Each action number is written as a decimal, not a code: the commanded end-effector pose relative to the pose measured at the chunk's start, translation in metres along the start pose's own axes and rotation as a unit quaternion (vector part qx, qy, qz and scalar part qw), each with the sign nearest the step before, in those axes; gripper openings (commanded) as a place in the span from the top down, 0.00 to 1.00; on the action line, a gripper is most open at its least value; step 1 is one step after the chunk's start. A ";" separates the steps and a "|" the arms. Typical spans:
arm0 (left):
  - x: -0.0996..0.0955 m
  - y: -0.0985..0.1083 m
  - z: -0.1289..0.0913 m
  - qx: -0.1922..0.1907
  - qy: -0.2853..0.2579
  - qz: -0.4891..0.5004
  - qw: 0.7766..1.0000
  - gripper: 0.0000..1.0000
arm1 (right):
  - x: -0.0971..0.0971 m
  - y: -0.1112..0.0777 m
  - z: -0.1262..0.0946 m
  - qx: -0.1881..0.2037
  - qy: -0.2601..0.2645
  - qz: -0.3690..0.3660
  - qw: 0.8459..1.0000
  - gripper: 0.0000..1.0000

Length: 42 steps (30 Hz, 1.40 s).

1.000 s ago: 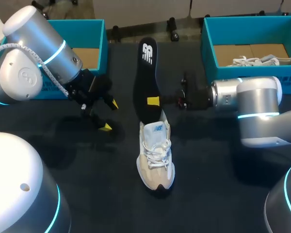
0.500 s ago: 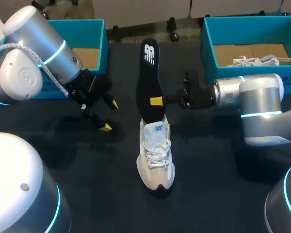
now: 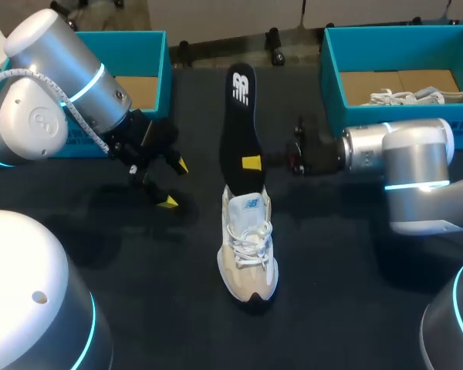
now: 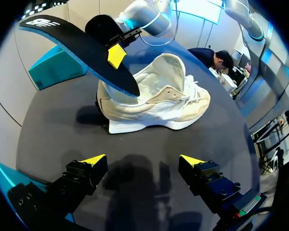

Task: Take the shoe out of the shoebox, open the shoe tongue, remove and reinsert the insole, then place the shoe into the shoebox

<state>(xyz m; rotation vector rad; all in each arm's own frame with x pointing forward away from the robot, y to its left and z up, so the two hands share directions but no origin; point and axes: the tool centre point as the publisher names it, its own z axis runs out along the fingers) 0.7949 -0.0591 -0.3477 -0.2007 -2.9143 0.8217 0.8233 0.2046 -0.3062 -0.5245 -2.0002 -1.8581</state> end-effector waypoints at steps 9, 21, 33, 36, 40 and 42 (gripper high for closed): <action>0.001 0.000 0.000 -0.001 -0.001 0.000 1.000 0.00 | 0.000 -0.008 0.005 0.005 -0.010 -0.008 1.000 1.00; 0.001 0.000 0.000 -0.001 -0.001 0.000 1.000 0.00 | 0.000 -0.018 0.010 0.006 -0.011 -0.006 1.000 1.00; 0.001 0.000 0.000 -0.001 -0.001 0.000 1.000 0.00 | 0.010 -0.029 0.013 0.006 -0.012 0.007 1.000 1.00; 0.001 0.000 0.000 -0.001 -0.001 0.000 1.000 0.00 | 0.012 -0.030 0.011 0.006 -0.014 0.007 1.000 1.00; 0.001 0.000 0.000 -0.001 -0.001 0.000 1.000 0.00 | 0.013 -0.032 0.008 0.006 -0.016 0.010 1.000 1.00; 0.001 0.000 0.000 -0.001 -0.001 0.000 1.000 0.00 | 0.014 -0.033 0.007 0.008 -0.016 0.012 1.000 1.00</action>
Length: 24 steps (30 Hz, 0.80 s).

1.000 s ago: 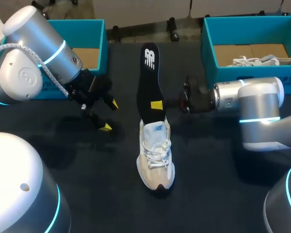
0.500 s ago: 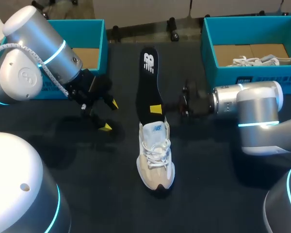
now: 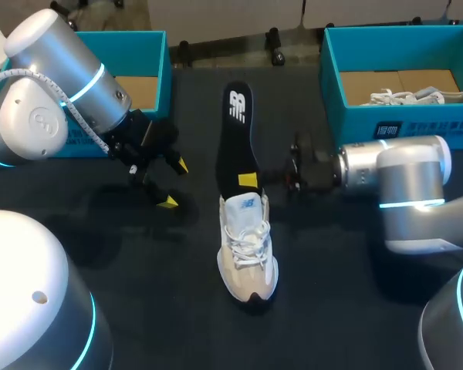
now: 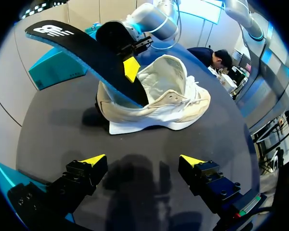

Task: Take the shoe out of the shoebox, open the shoe tongue, remove and reinsert the insole, then place the shoe into the shoebox

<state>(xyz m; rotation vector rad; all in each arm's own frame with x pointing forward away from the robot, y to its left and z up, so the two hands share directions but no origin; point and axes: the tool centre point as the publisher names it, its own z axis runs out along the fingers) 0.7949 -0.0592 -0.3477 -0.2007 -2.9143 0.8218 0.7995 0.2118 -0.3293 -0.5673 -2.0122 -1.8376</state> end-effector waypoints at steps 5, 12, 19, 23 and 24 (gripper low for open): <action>0.001 0.000 0.000 -0.001 -0.001 0.000 1.000 0.00 | 0.004 -0.004 -0.004 0.010 0.000 0.009 1.000 1.00; 0.001 0.000 0.000 -0.001 -0.001 0.000 1.000 0.00 | 0.006 -0.008 -0.003 0.019 0.007 0.028 0.999 1.00; 0.001 0.000 0.000 -0.001 -0.001 0.000 1.000 0.00 | 0.009 -0.014 0.000 0.028 0.013 0.047 0.998 1.00; 0.001 0.000 0.000 -0.001 -0.001 0.000 1.000 0.00 | 0.013 -0.019 0.000 0.027 0.012 0.055 0.998 1.00; 0.001 0.000 0.000 -0.001 -0.001 0.000 1.000 0.00 | 0.013 -0.021 -0.001 0.027 0.013 0.058 0.998 1.00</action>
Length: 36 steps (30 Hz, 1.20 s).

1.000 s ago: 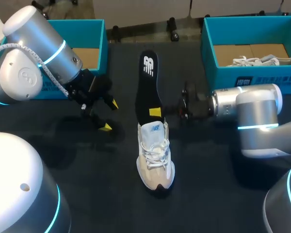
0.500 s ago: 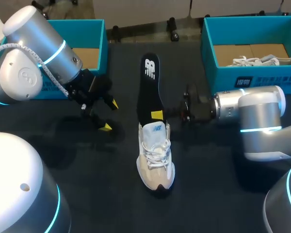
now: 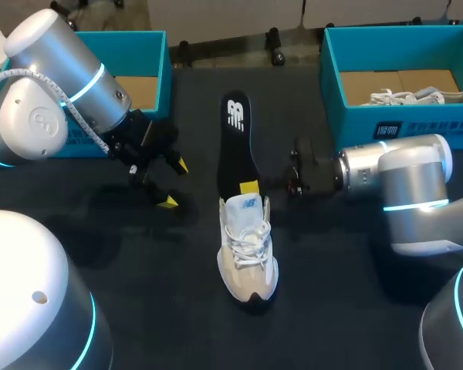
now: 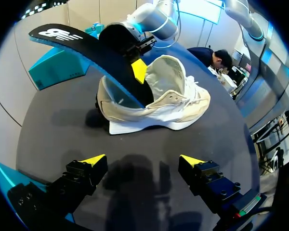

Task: Take the shoe out of the shoebox, open the shoe tongue, remove and reinsert the insole, then place the shoe into the shoebox

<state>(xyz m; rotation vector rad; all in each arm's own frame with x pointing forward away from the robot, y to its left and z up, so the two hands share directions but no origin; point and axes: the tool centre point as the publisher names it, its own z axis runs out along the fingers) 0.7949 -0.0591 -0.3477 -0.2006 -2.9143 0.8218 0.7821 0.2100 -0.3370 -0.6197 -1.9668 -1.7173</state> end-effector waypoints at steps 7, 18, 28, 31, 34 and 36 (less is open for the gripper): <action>0.001 0.000 0.000 -0.001 -0.001 0.000 1.000 0.00 | 0.007 -0.014 0.002 0.001 -0.002 0.022 1.000 1.00; 0.001 0.000 0.000 -0.001 -0.001 0.000 1.000 0.00 | 0.017 -0.025 0.005 0.007 -0.001 0.049 0.999 1.00; 0.001 0.000 0.000 -0.001 -0.001 0.000 1.000 0.00 | 0.016 -0.022 0.002 0.007 -0.009 0.046 0.999 1.00; 0.001 0.000 0.000 -0.001 -0.001 0.000 1.000 0.00 | 0.015 -0.019 0.000 0.007 -0.012 0.042 0.999 1.00; 0.001 0.000 0.000 -0.001 -0.001 0.000 1.000 0.00 | 0.013 -0.017 -0.001 0.008 -0.013 0.040 0.999 1.00; 0.001 0.000 0.000 -0.001 -0.001 0.000 1.000 0.00 | 0.012 -0.015 -0.002 0.008 -0.013 0.038 0.999 0.92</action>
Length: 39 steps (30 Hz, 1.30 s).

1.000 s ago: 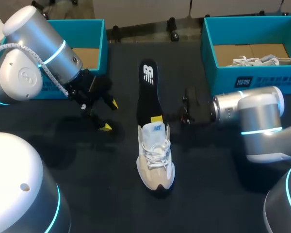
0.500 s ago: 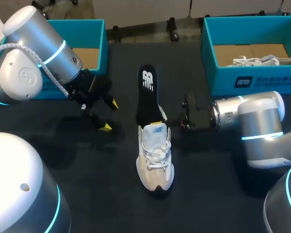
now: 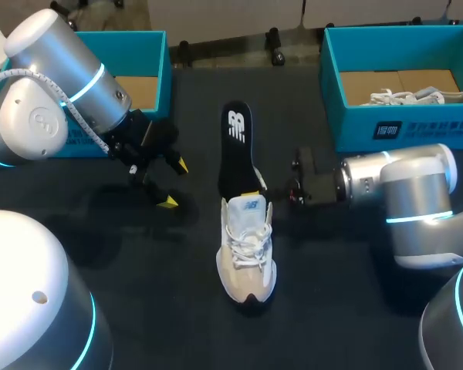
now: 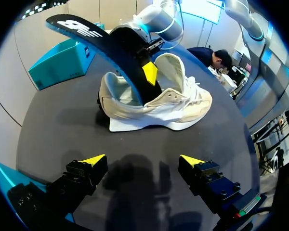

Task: Take the shoe out of the shoebox, open the shoe tongue, remove and reinsert the insole, then place the shoe into the shoebox

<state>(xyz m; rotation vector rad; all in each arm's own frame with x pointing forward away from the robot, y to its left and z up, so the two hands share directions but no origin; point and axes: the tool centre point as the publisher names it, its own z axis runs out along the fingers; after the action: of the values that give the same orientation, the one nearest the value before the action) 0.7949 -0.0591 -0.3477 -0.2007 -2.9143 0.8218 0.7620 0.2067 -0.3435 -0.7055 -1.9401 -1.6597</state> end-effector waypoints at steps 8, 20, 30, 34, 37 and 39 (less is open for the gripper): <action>0.001 0.000 0.000 -0.001 -0.001 0.000 1.000 0.00 | -0.002 0.006 -0.001 0.004 -0.004 -0.009 1.000 0.77; 0.001 0.000 0.000 -0.001 -0.001 0.000 1.000 0.00 | -0.003 0.018 -0.003 0.008 -0.008 -0.025 1.000 0.64; 0.001 0.000 0.000 -0.001 -0.001 0.000 1.000 0.00 | -0.008 0.027 -0.003 0.017 0.003 -0.031 0.999 0.65; 0.001 0.000 0.000 -0.001 -0.001 0.000 1.000 0.00 | -0.011 0.028 -0.001 0.021 0.011 -0.026 0.999 0.80; 0.001 0.000 0.000 -0.001 -0.001 0.000 1.000 0.00 | -0.014 0.027 0.000 0.023 0.019 -0.021 0.999 1.00; 0.001 0.000 0.000 -0.001 -0.001 0.000 1.000 0.00 | -0.015 0.025 0.000 0.025 0.024 -0.019 0.999 1.00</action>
<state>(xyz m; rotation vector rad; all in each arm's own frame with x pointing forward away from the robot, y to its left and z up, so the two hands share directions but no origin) 0.7949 -0.0591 -0.3477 -0.2007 -2.9143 0.8217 0.7851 0.2079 -0.3296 -0.6248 -1.9739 -1.6415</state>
